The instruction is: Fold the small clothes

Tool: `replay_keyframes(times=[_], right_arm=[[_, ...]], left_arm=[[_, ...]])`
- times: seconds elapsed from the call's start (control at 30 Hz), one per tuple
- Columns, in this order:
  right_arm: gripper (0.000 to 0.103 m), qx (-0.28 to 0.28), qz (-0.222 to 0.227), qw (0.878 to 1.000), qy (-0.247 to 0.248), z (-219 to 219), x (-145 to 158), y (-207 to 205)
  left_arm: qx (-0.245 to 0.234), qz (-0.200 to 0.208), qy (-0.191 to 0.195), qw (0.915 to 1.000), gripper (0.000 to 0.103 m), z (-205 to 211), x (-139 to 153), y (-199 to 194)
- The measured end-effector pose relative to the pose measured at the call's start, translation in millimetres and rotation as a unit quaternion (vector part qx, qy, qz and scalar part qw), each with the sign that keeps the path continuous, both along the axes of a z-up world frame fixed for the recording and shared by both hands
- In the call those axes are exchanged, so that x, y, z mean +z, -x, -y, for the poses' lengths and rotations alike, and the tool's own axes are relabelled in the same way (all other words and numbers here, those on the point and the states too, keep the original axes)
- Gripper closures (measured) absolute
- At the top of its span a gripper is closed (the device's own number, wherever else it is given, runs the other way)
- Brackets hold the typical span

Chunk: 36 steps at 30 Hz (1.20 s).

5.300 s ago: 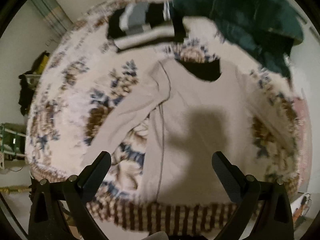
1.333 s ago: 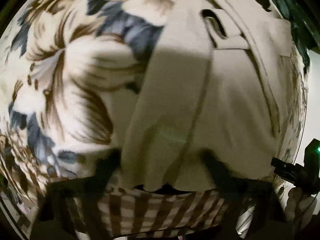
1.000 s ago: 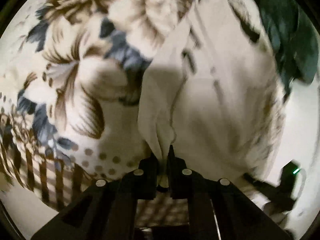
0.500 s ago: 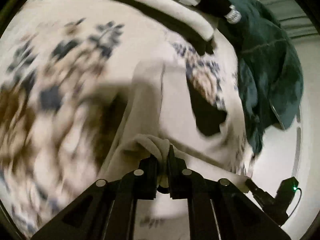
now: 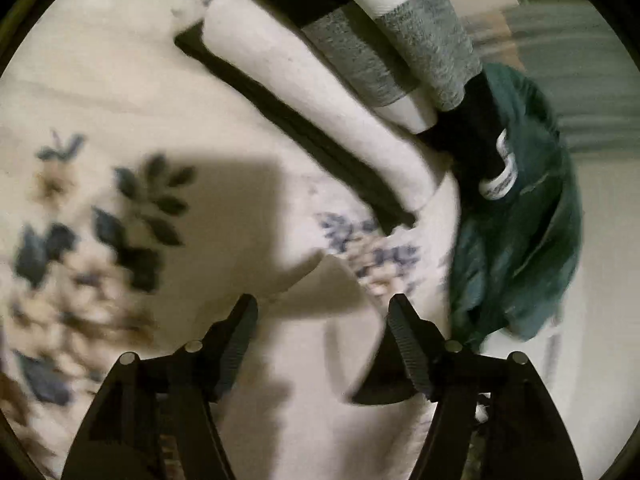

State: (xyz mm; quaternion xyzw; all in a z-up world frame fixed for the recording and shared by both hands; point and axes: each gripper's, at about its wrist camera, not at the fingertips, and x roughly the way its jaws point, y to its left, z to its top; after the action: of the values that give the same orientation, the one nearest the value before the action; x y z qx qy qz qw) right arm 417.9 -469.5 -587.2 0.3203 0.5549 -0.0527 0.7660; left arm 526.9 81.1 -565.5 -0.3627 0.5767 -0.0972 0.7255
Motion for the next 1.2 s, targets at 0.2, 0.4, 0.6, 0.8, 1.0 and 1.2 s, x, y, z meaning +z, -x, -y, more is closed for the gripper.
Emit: replay_keyframes(times=[0.2, 0.4, 0.6, 0.8, 1.0, 1.2], right_arm=[[0.040, 0.072, -0.046, 0.996, 0.040, -39.7, -39.1, -25.2], [0.099, 0.055, -0.040, 0.994, 0.085, -51.7, -51.8, -55.9], [0.100, 0.028, -0.055, 0.992, 0.107, -45.2, -53.7, -67.2], [0.100, 0.027, -0.059, 0.991, 0.113, -48.9, -53.7, -65.2], [0.051, 0.010, -0.086, 0.995, 0.039, -45.6, -62.9, -64.4], [0.100, 0.032, -0.082, 0.994, 0.063, -53.4, -62.8, -59.9]], left_arm=[[-0.149, 0.004, -0.174, 0.9734, 0.039, 50.0, -19.2, -9.2], [-0.137, 0.040, -0.201, 0.9692, 0.100, 55.5, -18.7, -36.2], [-0.109, 0.013, -0.202, 0.9732, 0.100, 21.3, -24.9, -48.9], [-0.106, -0.004, -0.162, 0.9811, 0.098, -3.2, -18.8, -44.3], [-0.134, -0.016, -0.115, 0.9841, 0.077, 5.0, -27.8, -37.2], [-0.151, -0.004, -0.144, 0.9780, 0.100, 33.2, -30.6, -39.2]])
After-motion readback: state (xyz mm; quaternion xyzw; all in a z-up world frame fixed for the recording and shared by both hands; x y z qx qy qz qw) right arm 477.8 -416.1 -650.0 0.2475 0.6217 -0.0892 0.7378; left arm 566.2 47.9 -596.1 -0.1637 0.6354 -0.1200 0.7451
